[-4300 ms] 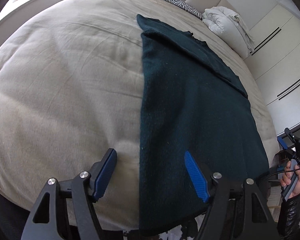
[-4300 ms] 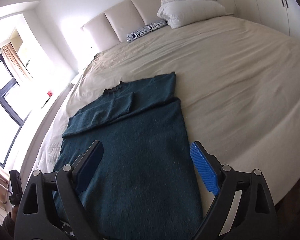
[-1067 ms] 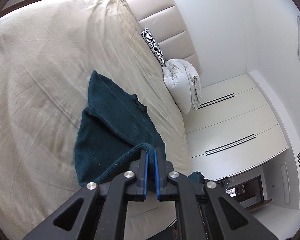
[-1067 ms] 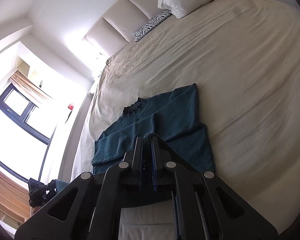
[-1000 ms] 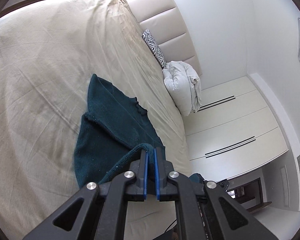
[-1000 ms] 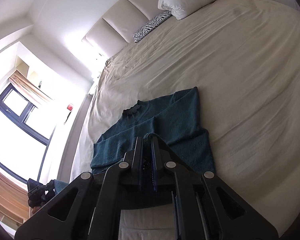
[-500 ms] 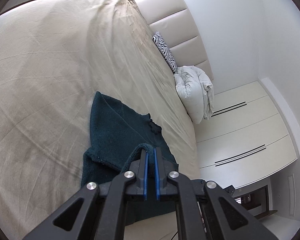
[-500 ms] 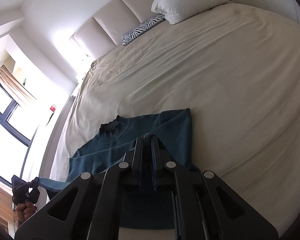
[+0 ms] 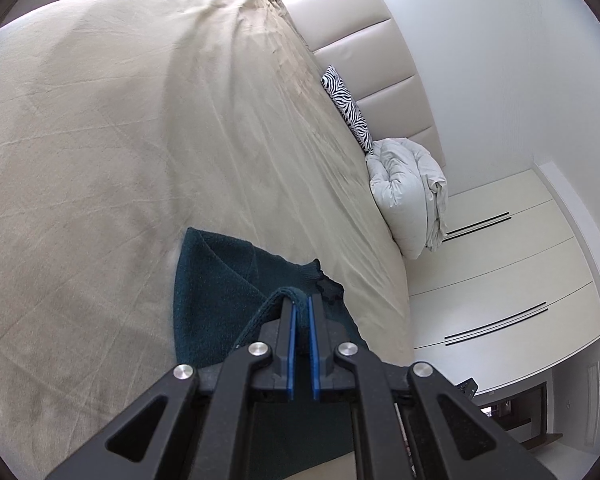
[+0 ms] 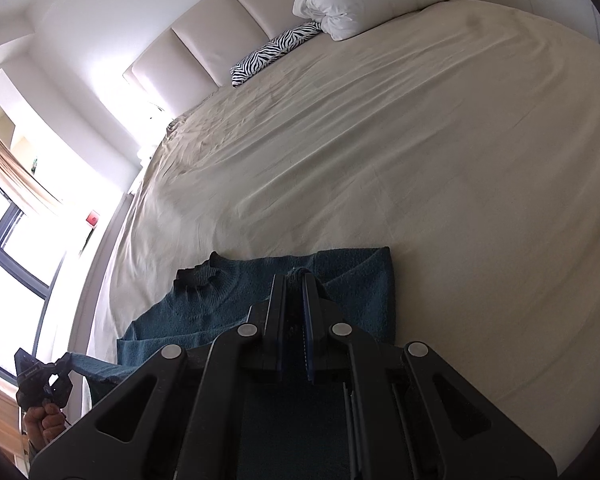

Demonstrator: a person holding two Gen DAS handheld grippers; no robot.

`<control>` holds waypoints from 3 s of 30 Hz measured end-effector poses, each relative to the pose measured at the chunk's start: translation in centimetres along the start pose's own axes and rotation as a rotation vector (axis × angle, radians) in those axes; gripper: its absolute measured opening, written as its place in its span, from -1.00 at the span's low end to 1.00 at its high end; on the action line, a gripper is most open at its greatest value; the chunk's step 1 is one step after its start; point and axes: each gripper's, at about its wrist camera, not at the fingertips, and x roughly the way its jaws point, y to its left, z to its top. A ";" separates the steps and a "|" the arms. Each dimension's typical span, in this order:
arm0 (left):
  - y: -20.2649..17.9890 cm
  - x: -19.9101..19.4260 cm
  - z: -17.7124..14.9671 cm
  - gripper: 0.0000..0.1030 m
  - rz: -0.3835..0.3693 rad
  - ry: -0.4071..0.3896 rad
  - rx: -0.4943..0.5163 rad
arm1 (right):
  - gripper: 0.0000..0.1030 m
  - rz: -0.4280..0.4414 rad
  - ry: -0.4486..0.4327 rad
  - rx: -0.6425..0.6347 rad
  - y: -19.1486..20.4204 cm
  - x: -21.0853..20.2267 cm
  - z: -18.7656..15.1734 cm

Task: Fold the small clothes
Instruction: 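Carry the hem over the body toward the collar with both grippers, then lower the hem onto the sweater near the collar and open both grippers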

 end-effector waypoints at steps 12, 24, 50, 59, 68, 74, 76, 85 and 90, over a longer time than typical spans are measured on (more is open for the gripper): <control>1.6 4.9 3.0 -0.88 0.064 0.006 -0.022 | -0.88 -0.066 0.031 0.038 -1.7 6.7 2.4; 3.4 7.4 3.9 -0.88 0.118 -0.007 -0.047 | -0.88 -0.121 0.059 0.045 -2.7 12.2 3.1; 2.5 7.4 3.5 -0.49 0.212 -0.069 0.052 | -0.14 -0.200 0.047 0.119 -3.9 14.0 2.0; -0.2 5.9 -0.1 -0.08 0.216 -0.076 0.182 | -0.14 -0.203 0.006 0.128 -4.0 10.5 1.4; -0.7 6.3 -3.1 0.03 0.254 -0.037 0.272 | -0.14 -0.196 0.026 0.017 -2.0 9.3 0.3; 0.0 6.6 -2.8 0.03 0.299 -0.032 0.283 | -0.14 -0.199 0.065 -0.059 -0.6 10.1 -0.3; 0.2 6.8 -2.7 0.03 0.307 -0.024 0.293 | -0.14 -0.220 0.081 -0.071 -0.8 10.5 -0.5; -0.5 7.0 -3.7 0.03 0.362 -0.043 0.382 | -0.14 -0.199 0.068 -0.067 -1.3 10.3 -0.7; -4.3 7.0 -6.6 0.03 0.359 -0.065 0.536 | -0.14 0.109 0.036 -0.045 2.3 6.5 -2.9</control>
